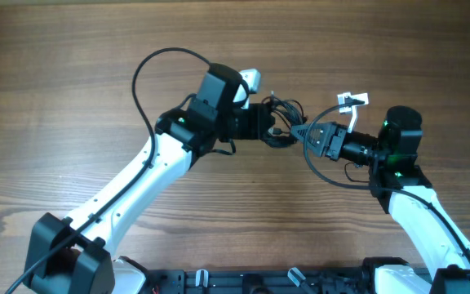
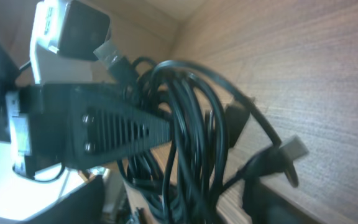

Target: Untangle cables

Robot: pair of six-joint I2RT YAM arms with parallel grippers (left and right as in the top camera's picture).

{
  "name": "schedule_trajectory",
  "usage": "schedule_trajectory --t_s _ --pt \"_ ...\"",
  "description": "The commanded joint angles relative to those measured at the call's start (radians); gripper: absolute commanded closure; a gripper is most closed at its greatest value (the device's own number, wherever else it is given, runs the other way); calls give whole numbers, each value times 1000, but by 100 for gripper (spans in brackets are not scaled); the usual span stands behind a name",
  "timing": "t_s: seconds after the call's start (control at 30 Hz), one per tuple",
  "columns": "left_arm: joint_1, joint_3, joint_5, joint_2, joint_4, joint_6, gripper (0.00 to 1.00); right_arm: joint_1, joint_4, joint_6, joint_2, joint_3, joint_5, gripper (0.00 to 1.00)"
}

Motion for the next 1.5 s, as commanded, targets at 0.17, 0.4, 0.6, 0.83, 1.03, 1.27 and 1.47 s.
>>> schedule_trajectory --t_s 0.17,0.4,0.6,0.83,1.03,1.27,1.47 --pt "109 12 -19 -20 -19 -352 96 37 -1 -56 4 3 13 41" --pt "60 12 -20 -20 -48 -153 96 98 130 -222 4 3 31 41" --pt "29 12 -20 -20 -36 -134 96 99 88 -245 4 3 109 42" --pt "27 12 -20 -20 3 -135 96 158 33 -247 17 3 94 50" --pt "27 12 -8 -20 3 -138 96 200 25 -209 74 3 179 96" --pt "108 12 76 -23 10 -138 96 160 -408 49 78 3 819 96" --pt "118 12 77 -23 11 -144 96 94 -389 -58 77 3 710 48"
